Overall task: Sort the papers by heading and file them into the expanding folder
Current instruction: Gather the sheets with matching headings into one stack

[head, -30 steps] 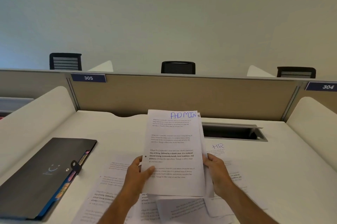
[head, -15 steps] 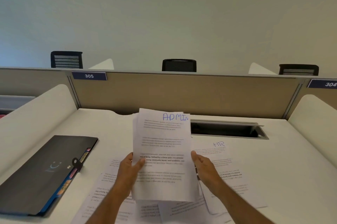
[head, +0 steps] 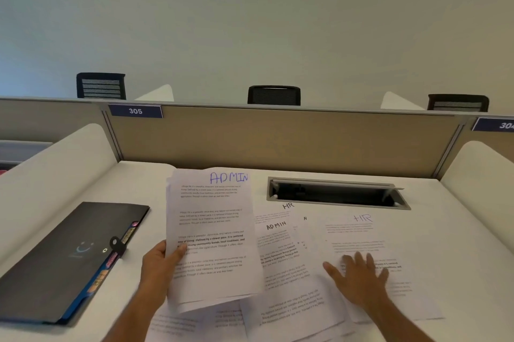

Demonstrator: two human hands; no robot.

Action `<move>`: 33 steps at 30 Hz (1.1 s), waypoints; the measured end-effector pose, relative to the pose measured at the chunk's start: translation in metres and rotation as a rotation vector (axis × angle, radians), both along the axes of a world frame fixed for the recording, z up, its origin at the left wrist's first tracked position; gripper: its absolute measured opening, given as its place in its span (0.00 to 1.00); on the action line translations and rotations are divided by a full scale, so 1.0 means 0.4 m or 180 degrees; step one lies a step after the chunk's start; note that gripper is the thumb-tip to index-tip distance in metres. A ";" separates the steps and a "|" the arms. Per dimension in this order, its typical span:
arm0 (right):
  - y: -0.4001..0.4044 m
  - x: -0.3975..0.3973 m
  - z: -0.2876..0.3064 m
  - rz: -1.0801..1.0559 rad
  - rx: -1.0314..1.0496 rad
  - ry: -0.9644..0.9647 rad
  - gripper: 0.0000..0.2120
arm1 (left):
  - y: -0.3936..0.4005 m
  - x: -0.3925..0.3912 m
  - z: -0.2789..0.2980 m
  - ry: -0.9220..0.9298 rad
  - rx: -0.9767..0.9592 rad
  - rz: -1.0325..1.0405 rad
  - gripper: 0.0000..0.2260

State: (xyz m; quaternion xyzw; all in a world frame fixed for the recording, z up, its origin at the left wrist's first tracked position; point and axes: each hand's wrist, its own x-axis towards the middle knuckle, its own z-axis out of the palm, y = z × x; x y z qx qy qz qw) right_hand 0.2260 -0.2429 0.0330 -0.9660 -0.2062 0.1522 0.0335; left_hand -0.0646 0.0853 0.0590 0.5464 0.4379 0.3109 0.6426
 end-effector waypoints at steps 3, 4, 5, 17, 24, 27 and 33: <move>0.021 -0.018 0.011 0.0158 0.0570 -0.0456 0.36 | -0.012 0.012 -0.006 0.0015 0.0028 0.0023 0.09; 0.040 -0.034 0.014 0.0201 0.0943 -0.0381 0.35 | -0.017 0.017 -0.006 0.0021 0.0041 0.0017 0.09; 0.061 -0.054 0.017 0.0188 0.1236 -0.0173 0.35 | -0.022 0.022 -0.005 0.0025 0.0047 0.0002 0.09; 0.144 -0.101 0.030 -0.0291 0.1189 0.0922 0.30 | -0.052 0.035 0.012 -0.0005 0.0063 0.0074 0.09; 0.117 -0.070 0.044 -0.0445 0.2054 0.0296 0.12 | -0.055 0.034 0.007 0.0028 0.0105 0.0088 0.09; 0.108 -0.048 0.092 -0.0715 0.2591 0.0036 0.06 | -0.049 0.031 0.001 0.0114 0.0153 0.0096 0.09; 0.091 0.013 0.181 -0.1269 0.3924 0.0159 0.04 | -0.029 0.020 -0.013 0.0368 0.0362 0.0182 0.12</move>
